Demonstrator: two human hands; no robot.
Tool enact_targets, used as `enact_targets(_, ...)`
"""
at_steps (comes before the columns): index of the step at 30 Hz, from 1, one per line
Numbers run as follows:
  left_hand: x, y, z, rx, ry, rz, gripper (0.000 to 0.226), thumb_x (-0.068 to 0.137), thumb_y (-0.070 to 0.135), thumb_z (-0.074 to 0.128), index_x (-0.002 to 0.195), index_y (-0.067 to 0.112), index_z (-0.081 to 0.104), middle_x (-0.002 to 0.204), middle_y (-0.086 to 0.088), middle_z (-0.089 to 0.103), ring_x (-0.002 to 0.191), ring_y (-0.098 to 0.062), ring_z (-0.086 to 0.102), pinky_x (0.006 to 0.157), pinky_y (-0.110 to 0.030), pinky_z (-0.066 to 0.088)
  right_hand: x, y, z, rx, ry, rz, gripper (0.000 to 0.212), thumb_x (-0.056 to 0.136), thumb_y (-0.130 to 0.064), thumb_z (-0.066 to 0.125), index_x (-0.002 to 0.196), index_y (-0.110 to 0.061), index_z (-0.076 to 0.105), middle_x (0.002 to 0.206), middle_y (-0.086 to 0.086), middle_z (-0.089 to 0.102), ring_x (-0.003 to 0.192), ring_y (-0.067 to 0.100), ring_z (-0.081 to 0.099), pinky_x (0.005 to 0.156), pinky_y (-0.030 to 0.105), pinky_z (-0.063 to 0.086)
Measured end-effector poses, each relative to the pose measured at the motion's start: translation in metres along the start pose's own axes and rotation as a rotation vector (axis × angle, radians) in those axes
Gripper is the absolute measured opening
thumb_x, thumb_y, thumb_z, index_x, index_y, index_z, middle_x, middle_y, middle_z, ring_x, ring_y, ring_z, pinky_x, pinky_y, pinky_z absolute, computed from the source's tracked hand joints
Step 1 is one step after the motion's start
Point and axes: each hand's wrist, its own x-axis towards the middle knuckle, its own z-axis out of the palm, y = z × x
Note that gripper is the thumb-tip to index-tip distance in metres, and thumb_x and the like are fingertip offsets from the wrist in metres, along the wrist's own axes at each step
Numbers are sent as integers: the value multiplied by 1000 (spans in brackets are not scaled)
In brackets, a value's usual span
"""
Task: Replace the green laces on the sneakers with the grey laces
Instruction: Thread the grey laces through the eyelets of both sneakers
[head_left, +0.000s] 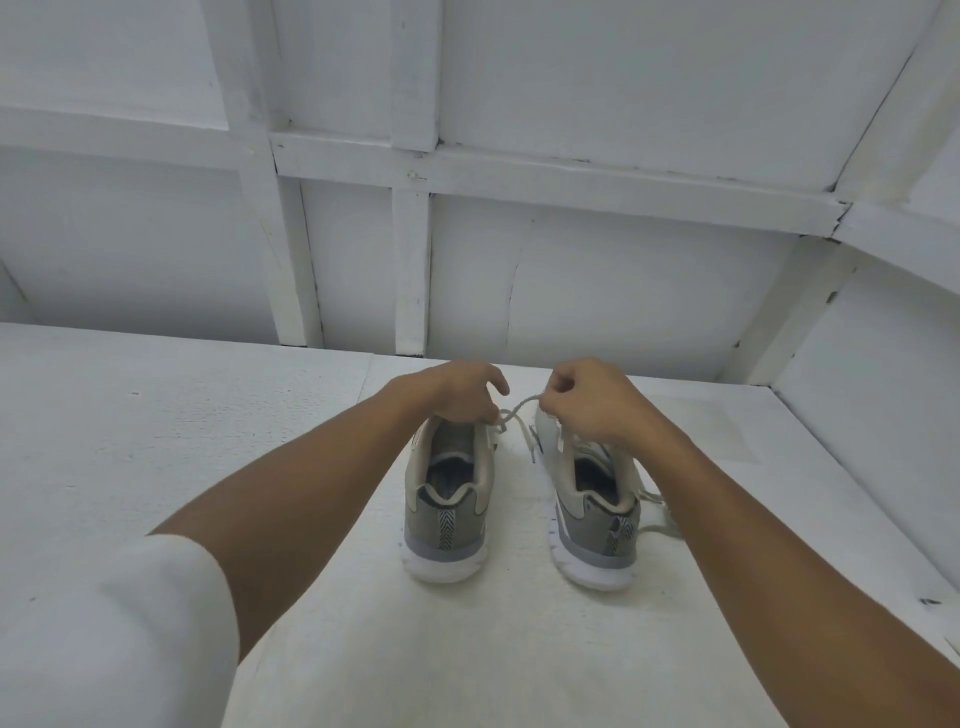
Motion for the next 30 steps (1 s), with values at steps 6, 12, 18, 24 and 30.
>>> enact_targets(6,-4,-10,-7,-612,96,-5,42,86,15,68,125,21,54,115,-2,63,106,-18,60,92,-35,49,-1,-3,26,133,-73,44,19,90,-23,55,107,-19,61,108,-1,65,92,19,62,73,31,49)
enact_targets(12,-23,6,-33,-639,216,133,37,86,17,68,119,22,53,98,-4,72,98,-19,65,82,-32,46,12,-6,13,242,-76,39,61,89,-25,60,143,-35,32,111,4,65,86,15,62,68,27,47)
enact_targets(18,-48,33,-40,-552,281,244,33,87,18,69,116,21,54,90,1,74,94,-23,68,94,-46,51,33,-12,8,348,-153,49,19,96,-25,53,94,-14,67,78,2,67,56,12,58,53,25,41)
enact_targets(24,-73,26,-13,-451,278,206,29,85,26,73,109,24,57,83,13,73,78,-5,69,81,-33,56,50,-8,-2,876,-112,204,25,96,1,43,115,7,56,107,22,64,87,27,67,78,33,59)
enact_targets(30,-79,-27,9,-442,593,-145,19,91,37,63,105,24,64,97,7,69,89,-9,64,66,-19,43,47,-24,4,803,43,87,16,101,-19,47,102,-8,59,82,5,64,50,12,40,41,18,32)
